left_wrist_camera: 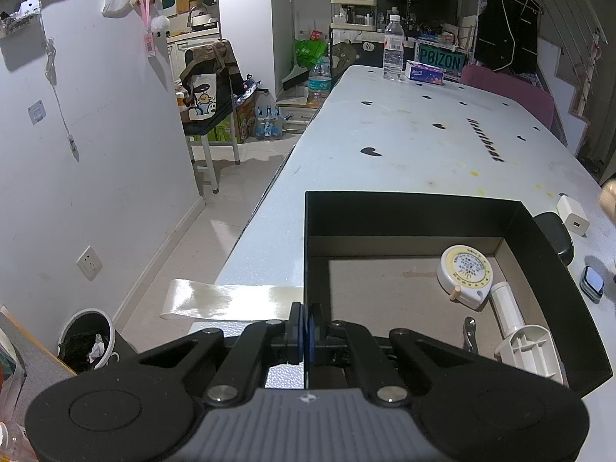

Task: Organize rigid objects
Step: 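Carry the beige earbud case into the black box and release it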

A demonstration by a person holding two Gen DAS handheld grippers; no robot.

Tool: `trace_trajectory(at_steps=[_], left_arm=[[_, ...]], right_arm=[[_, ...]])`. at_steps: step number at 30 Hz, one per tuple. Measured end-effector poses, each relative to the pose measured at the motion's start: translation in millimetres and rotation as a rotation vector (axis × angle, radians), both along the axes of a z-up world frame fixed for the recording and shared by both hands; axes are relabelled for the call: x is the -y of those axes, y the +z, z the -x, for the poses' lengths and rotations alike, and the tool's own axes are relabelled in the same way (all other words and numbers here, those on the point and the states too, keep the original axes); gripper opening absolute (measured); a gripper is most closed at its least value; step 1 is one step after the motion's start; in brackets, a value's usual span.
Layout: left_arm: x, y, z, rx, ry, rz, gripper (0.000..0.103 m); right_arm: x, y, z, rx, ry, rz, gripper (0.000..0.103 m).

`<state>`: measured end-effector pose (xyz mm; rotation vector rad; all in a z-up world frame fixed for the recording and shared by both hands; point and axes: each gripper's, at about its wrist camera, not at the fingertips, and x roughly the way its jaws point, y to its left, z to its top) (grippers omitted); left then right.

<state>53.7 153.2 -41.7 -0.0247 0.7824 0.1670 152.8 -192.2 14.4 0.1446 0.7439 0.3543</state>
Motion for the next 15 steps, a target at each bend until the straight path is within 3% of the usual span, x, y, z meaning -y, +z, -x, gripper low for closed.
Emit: trace_trajectory(at_steps=[6, 10, 15], left_arm=[[0, 0, 0, 0.0, 0.0, 0.003, 0.002], [1, 0, 0, 0.001, 0.001, 0.007, 0.002], [4, 2, 0, 0.003, 0.0, 0.017, 0.002]], right_arm=[[-66, 4, 5, -0.088, 0.119, -0.087, 0.045], [-127, -9, 6, -0.163, 0.22, -0.054, 0.045], [-187, -36, 0, -0.234, 0.251, 0.005, 0.045]])
